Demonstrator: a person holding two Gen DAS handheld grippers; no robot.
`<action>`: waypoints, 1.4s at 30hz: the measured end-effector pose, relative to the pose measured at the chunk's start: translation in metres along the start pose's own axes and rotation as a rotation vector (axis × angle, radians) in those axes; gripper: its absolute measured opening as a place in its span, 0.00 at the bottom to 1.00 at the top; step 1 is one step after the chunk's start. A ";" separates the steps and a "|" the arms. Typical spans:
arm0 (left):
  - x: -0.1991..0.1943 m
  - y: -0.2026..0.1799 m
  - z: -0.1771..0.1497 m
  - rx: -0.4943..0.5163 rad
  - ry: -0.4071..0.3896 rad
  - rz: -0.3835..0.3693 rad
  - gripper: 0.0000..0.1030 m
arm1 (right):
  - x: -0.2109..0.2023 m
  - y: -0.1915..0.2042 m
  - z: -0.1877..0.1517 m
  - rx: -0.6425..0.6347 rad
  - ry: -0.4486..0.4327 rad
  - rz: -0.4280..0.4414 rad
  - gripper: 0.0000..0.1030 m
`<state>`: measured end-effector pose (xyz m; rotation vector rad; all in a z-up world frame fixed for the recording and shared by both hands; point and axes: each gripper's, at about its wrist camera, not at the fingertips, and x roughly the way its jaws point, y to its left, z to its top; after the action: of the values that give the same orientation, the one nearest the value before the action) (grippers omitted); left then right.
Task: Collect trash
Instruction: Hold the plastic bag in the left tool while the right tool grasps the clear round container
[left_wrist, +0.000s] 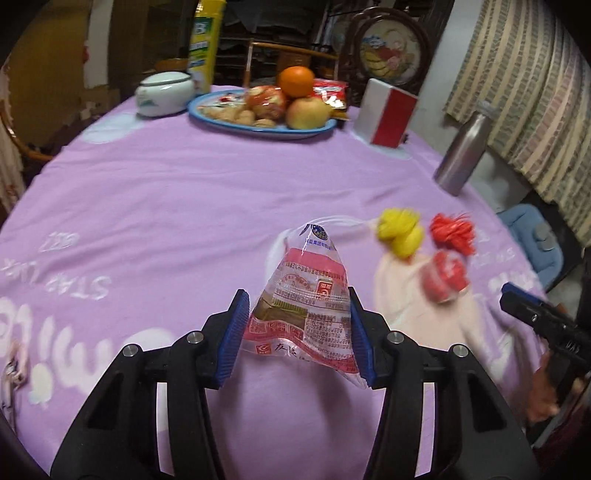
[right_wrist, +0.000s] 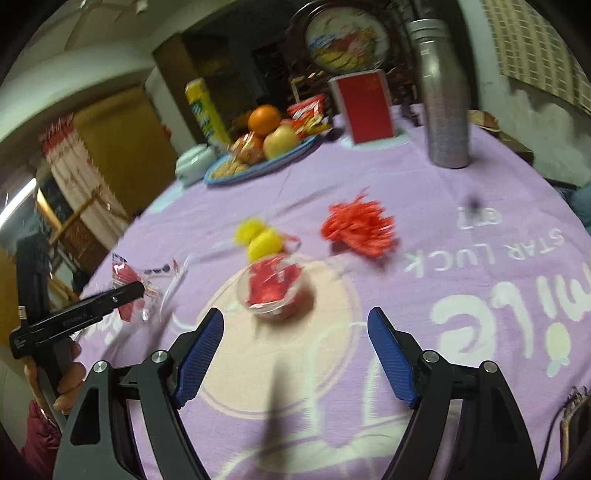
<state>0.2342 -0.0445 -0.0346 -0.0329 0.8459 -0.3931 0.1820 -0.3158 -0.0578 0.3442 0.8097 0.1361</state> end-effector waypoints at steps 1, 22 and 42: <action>-0.001 0.002 -0.002 -0.009 0.000 0.008 0.50 | 0.006 0.009 0.003 -0.027 0.022 -0.016 0.77; -0.004 0.006 0.000 -0.008 -0.009 0.019 0.50 | 0.029 0.055 0.027 -0.156 -0.021 -0.052 0.55; -0.157 0.004 -0.072 -0.065 -0.247 0.044 0.50 | -0.097 0.106 -0.042 -0.182 -0.181 0.143 0.54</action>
<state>0.0887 0.0236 0.0302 -0.1206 0.6140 -0.3123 0.0862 -0.2297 0.0189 0.2381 0.5883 0.3063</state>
